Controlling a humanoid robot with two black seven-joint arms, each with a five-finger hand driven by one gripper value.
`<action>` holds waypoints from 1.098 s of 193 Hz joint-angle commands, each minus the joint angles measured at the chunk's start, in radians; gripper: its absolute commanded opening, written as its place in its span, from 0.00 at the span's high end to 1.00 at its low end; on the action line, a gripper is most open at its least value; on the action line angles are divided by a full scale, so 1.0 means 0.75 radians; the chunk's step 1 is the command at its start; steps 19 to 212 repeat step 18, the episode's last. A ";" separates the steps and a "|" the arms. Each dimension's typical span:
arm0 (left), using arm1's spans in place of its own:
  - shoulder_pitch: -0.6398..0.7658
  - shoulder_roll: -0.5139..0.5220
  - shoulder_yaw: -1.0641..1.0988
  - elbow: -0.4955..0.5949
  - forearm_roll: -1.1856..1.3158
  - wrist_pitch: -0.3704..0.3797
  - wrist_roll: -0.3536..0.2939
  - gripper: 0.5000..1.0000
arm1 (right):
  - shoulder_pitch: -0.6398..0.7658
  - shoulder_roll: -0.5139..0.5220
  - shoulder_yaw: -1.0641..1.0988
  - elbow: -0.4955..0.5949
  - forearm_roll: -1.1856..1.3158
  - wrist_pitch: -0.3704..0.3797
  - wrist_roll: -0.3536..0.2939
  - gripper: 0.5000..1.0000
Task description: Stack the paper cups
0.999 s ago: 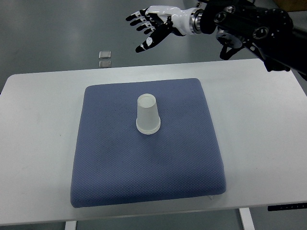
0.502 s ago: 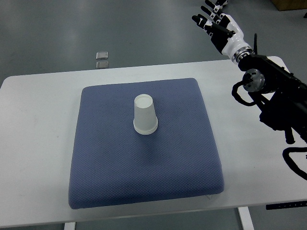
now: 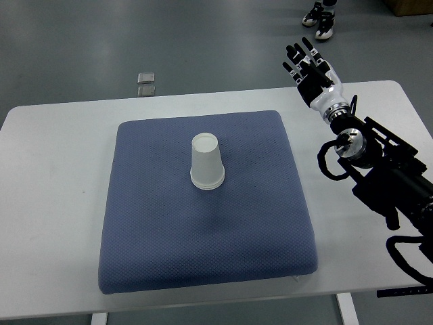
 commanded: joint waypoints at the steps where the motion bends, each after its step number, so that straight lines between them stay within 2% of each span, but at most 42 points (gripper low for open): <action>1: 0.000 0.000 0.001 0.000 0.000 0.000 0.000 0.00 | -0.001 0.000 0.000 -0.001 0.000 0.001 0.000 0.16; 212: 0.000 0.000 0.001 0.000 0.000 0.000 0.000 0.00 | -0.004 0.000 0.000 -0.001 0.000 -0.001 0.000 0.16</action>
